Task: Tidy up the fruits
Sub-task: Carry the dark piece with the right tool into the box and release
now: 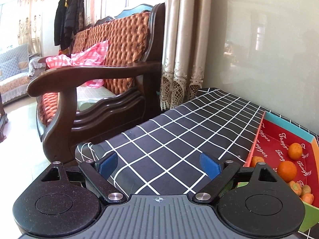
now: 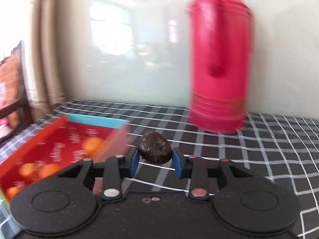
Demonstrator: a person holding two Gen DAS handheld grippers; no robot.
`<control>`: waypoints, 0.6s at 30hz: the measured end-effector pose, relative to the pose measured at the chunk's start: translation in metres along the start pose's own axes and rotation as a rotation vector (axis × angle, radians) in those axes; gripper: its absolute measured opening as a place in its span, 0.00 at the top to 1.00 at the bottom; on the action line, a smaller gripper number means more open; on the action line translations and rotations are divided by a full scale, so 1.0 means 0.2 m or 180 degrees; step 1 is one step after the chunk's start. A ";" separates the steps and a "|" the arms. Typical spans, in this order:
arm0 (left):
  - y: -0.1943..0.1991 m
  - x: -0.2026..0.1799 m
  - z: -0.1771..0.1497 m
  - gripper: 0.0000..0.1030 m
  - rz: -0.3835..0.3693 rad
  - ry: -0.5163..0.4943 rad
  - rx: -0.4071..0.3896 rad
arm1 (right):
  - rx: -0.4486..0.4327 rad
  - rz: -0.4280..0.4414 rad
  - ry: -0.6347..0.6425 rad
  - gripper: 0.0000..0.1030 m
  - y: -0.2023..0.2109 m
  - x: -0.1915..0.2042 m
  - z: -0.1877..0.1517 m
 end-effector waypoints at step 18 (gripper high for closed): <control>-0.01 0.07 -0.01 0.13 0.0060 -0.0063 0.0015 | 0.0048 0.0327 0.0678 0.50 0.03 0.37 -0.05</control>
Point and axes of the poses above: each gripper's, at about its wrist camera, not at the fingertips, and y roughly against the way its jaws point, x to its left, z to its top, the point moved 5 cm from there along -y, roughly the way its jaws point
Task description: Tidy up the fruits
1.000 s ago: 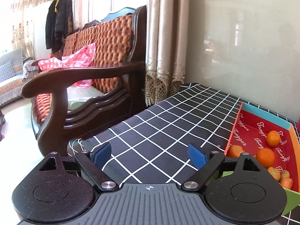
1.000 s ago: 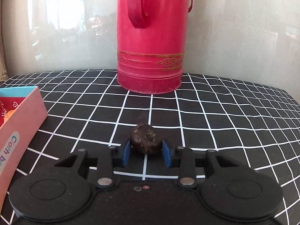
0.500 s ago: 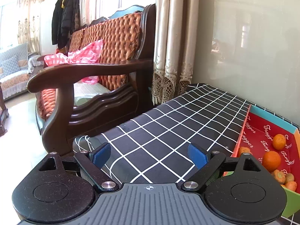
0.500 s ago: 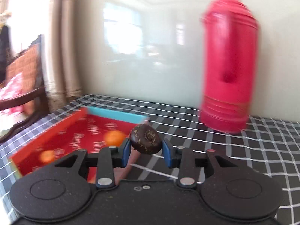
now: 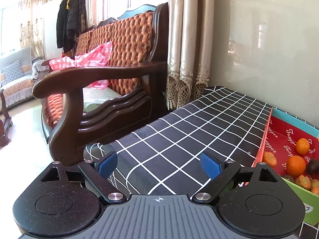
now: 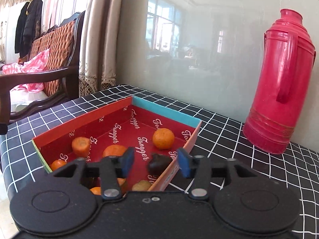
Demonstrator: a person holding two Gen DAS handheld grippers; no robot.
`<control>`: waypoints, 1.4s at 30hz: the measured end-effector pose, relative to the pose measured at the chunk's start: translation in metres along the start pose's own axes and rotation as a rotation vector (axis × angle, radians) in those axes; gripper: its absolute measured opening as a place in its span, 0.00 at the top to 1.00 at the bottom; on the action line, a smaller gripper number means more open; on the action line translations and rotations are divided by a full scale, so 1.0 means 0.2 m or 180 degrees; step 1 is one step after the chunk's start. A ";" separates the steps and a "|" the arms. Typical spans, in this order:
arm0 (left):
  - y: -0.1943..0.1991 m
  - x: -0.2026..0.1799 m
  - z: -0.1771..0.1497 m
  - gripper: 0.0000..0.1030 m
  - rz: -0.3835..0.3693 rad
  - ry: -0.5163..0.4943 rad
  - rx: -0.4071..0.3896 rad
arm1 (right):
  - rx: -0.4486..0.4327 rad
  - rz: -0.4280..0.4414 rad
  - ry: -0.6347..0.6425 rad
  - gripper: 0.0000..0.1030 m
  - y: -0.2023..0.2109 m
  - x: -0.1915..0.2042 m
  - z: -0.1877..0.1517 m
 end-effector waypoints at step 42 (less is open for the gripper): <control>1.10 -0.18 -0.06 0.00 -0.1075 -0.0664 -0.0473 | -0.0137 -0.0626 -0.0718 0.07 1.09 0.00 -0.09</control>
Point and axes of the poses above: each gripper's, at about its wrist camera, not at the fingertips, and y roughly against the way its jaws point, x to its left, z to its top, the point moved 5 cm from there along -y, roughly the way its jaws point
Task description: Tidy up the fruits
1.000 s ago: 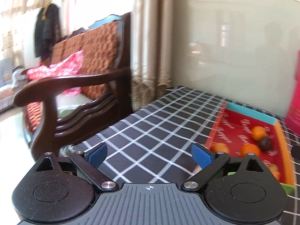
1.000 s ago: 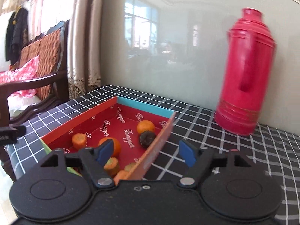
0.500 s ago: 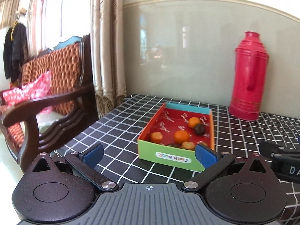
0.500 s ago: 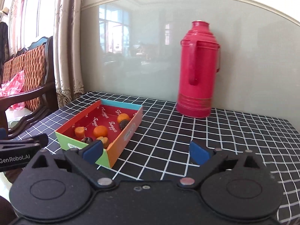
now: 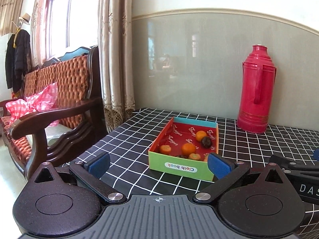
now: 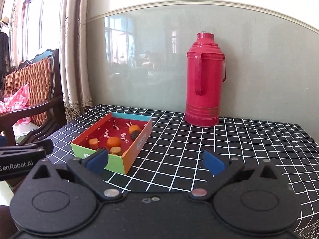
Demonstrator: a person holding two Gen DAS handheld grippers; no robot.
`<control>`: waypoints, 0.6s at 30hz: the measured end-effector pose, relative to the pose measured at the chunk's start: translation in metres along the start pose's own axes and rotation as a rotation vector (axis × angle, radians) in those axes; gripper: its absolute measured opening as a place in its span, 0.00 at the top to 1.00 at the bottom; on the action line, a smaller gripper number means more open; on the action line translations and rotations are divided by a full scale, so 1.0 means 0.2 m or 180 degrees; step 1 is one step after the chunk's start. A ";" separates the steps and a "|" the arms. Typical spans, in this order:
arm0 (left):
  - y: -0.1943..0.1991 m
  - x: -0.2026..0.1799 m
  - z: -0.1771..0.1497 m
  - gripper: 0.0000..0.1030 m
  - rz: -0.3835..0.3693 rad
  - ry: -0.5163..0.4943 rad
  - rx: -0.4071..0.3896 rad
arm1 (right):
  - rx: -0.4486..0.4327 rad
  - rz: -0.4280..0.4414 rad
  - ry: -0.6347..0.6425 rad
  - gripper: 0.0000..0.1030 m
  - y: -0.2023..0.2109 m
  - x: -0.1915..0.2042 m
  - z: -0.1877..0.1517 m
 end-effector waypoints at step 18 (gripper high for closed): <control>-0.02 -0.04 -0.02 0.00 0.0001 -0.0090 0.0048 | 0.0016 -0.0015 -0.0053 0.07 0.00 0.00 -0.01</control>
Point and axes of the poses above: each gripper's, at about its wrist camera, not at the fingertips, and y roughly against the way its jaws point, x to its left, z to its top, the point moved 5 cm from there along -y, roughly the way its jaws point
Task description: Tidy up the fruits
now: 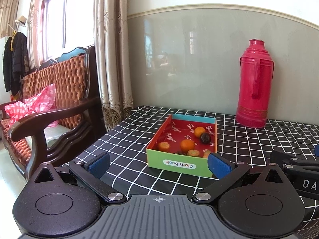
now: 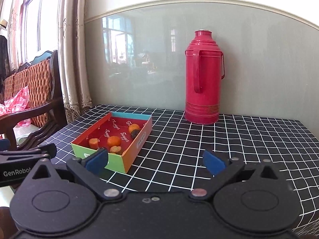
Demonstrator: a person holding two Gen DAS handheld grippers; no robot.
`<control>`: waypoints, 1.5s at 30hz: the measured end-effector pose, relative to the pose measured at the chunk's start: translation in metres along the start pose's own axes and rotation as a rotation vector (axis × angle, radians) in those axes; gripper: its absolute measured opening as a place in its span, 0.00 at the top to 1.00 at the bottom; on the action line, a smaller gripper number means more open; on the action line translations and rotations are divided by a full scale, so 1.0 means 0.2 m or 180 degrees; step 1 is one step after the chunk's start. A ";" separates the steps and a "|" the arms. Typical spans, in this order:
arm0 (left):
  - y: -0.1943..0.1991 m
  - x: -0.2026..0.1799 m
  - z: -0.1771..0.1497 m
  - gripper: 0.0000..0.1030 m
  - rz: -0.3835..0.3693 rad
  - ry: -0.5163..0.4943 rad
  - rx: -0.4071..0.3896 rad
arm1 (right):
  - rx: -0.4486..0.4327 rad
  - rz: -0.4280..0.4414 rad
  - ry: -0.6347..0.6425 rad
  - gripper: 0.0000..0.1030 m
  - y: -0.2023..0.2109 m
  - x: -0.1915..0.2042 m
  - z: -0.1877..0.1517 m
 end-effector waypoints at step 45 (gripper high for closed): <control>-0.01 -0.02 0.03 0.00 0.0000 -0.0030 0.0001 | -0.0002 0.0019 -0.0016 0.06 -0.01 0.01 0.01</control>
Point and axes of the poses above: each gripper's, at about its wrist camera, not at the fingertips, and y roughly against the way its jaws point, x to its left, z to its top, the point moved 5 cm from there along -y, roughly the way its jaws point
